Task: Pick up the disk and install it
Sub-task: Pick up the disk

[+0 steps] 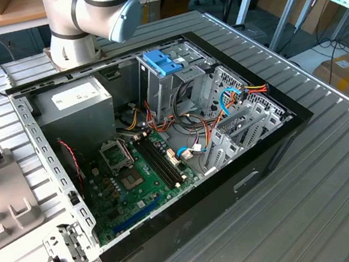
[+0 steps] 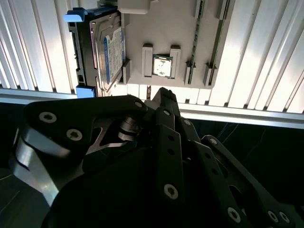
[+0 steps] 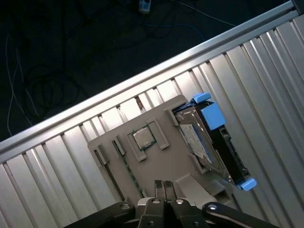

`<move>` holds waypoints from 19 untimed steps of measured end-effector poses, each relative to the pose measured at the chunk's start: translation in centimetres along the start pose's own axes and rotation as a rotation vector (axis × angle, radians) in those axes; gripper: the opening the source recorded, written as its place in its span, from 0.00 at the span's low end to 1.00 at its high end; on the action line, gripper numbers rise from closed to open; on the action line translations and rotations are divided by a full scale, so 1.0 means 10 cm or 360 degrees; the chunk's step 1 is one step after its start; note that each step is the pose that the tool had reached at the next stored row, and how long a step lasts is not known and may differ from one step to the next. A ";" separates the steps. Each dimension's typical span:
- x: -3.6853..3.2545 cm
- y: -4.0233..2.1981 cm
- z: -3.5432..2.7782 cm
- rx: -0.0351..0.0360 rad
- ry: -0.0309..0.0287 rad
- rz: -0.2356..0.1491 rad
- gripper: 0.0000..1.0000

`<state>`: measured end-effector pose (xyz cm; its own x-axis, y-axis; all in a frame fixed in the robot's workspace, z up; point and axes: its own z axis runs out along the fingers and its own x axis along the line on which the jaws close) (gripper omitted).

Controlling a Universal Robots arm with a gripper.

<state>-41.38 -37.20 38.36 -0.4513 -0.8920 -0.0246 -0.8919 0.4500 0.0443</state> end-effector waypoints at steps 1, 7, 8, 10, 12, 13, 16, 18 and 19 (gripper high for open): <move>0.000 0.000 0.000 0.0000 0.00002 -0.0005 0.11; 0.000 0.000 0.000 -0.0001 0.00017 -0.0038 0.11; 0.000 0.000 0.000 -0.0001 0.00019 -0.0045 0.11; 0.000 0.000 0.000 -0.0001 0.00024 -0.0054 0.11; 0.000 0.000 0.000 -0.0002 0.00029 -0.0067 0.11; 0.000 0.000 0.000 -0.0002 0.00031 -0.0071 0.11; 0.000 0.000 0.000 -0.0002 0.00039 -0.0089 0.11; 0.000 0.000 0.001 -0.0002 0.00043 -0.0098 0.11; 0.000 0.000 0.001 -0.0003 0.00045 -0.0102 0.11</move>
<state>-41.37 -37.20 38.36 -0.3930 -0.9192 -0.0246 -0.9190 0.3917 0.0443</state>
